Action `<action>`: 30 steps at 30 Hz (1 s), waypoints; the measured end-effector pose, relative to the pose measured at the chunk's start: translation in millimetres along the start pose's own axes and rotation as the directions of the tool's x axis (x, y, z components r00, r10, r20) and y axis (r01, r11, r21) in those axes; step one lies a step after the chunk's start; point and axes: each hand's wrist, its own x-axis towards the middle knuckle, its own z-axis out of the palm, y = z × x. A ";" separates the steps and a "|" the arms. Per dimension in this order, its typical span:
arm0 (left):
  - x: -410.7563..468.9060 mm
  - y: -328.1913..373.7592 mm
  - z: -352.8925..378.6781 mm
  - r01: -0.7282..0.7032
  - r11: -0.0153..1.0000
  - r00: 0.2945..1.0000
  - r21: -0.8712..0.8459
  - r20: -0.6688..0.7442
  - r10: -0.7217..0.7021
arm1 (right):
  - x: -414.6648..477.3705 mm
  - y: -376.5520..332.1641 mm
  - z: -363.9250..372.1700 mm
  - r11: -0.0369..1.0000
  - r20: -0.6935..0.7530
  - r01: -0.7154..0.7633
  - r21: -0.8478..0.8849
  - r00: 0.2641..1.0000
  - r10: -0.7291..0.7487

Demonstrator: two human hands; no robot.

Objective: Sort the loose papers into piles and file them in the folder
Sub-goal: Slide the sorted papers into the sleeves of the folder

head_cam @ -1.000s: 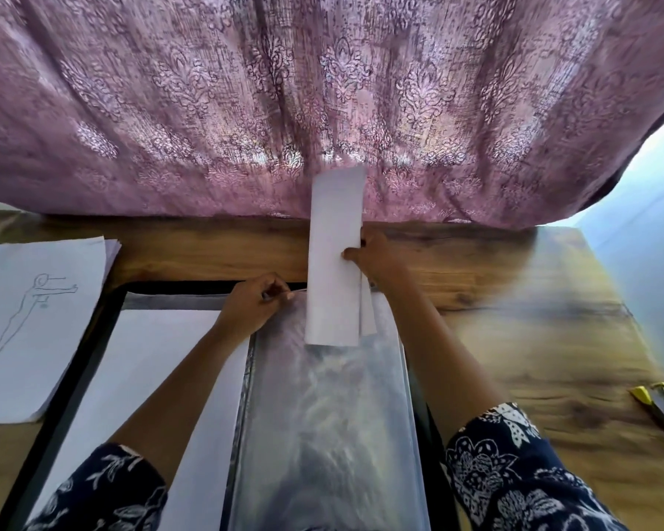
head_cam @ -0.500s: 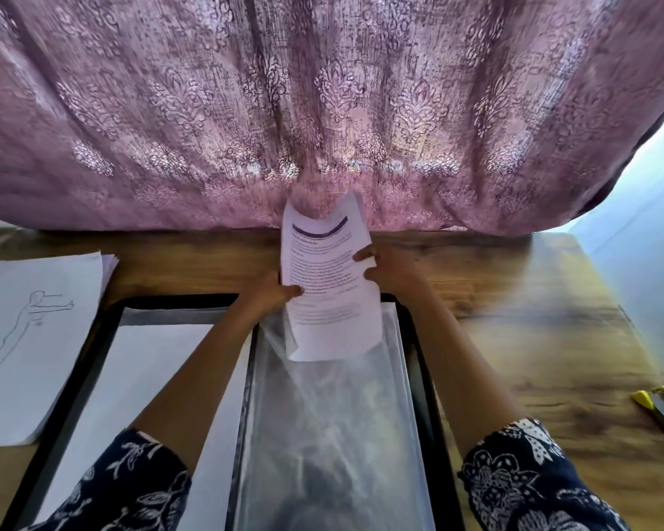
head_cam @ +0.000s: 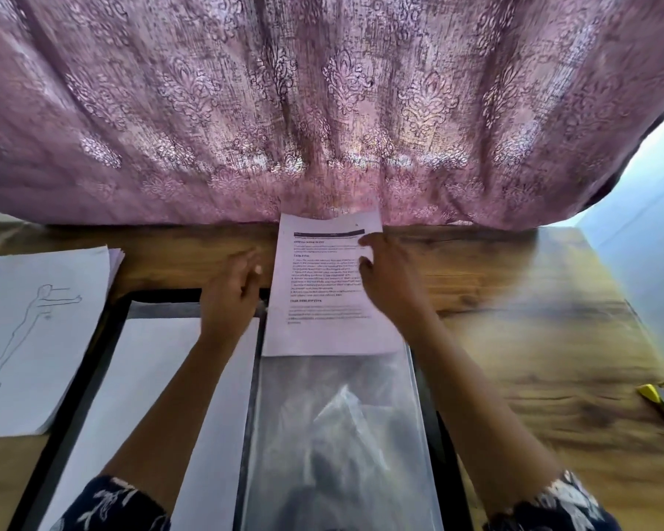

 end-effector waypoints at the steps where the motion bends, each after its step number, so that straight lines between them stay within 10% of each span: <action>1: -8.8 4.4 -3.0 -0.083 0.996 0.996 -0.021 0.038 0.084 | -19.2 -16.3 1.6 0.995 0.004 0.093 0.047 0.996 -0.093; 5: -67.4 2.4 11.1 -0.317 0.901 0.865 0.295 0.480 0.147 | -75.9 -28.4 62.0 0.985 0.371 0.157 -0.076 0.921 -0.118; 9: -74.2 -3.3 16.2 -0.125 0.943 0.798 0.310 0.595 -0.090 | -87.3 30.2 86.1 0.972 0.345 0.074 -0.225 0.938 0.008; 13: -73.5 -4.0 15.4 -0.056 0.984 0.835 0.166 0.548 -0.045 | -81.3 45.2 75.9 0.919 0.167 -0.188 -0.348 0.952 0.258; 18: -78.5 -12.8 13.1 0.148 0.989 0.912 0.013 0.384 -0.142 | -82.0 2.6 102.0 0.951 0.386 0.240 -0.193 0.910 -0.151; 25: -77.7 -14.8 18.1 0.086 0.993 0.909 0.083 0.400 -0.113 | -90.3 62.4 69.5 0.924 0.109 -0.144 -0.355 0.975 0.194; 30: -76.0 -13.2 20.4 0.075 0.989 0.908 0.128 0.400 -0.121 | -108.3 10.6 97.4 0.970 0.285 0.087 -0.227 0.958 -0.019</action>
